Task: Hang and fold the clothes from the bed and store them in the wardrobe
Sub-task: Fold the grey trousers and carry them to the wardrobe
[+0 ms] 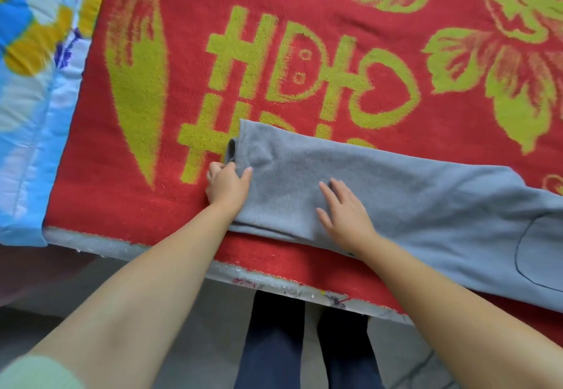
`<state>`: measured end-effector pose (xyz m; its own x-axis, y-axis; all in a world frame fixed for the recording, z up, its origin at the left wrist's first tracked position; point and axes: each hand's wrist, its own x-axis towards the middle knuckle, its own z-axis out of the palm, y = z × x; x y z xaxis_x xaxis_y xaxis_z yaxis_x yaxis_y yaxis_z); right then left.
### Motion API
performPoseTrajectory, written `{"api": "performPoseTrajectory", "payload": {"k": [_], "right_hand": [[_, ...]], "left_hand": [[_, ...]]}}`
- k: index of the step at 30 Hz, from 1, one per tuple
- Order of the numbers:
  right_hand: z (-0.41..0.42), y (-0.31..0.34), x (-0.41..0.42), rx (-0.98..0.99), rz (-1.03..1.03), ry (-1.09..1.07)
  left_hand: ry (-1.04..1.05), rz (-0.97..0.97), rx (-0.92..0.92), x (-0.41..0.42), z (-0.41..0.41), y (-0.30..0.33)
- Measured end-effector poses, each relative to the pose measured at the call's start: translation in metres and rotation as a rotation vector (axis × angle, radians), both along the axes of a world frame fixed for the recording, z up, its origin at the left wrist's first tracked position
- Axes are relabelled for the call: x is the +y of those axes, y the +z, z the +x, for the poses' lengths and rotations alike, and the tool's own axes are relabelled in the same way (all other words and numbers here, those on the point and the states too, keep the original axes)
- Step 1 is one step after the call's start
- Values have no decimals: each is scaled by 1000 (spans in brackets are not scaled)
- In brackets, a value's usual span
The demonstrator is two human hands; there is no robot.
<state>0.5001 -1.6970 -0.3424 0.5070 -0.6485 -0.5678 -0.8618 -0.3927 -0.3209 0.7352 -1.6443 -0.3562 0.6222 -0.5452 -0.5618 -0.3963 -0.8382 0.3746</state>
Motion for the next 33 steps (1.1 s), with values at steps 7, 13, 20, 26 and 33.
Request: {"api": "performPoseTrajectory", "payload": {"k": [7,13,20,26,33], "right_hand": [[55,-1,14,-120,-109,-112],[49,-13,20,116,176,79],[66,-21,15,150,178,27],[79,4,-14,-112,514,-339],[47,64,-49,-648,718,-776]], "left_hand": [[21,-501,-46,32,10,28],[-41,-36,-49,43,24,-8],[147,-96,331,5,37,-26],[97,-341,586,2,32,12],[-239,-460,673,-49,-94,73]]}}
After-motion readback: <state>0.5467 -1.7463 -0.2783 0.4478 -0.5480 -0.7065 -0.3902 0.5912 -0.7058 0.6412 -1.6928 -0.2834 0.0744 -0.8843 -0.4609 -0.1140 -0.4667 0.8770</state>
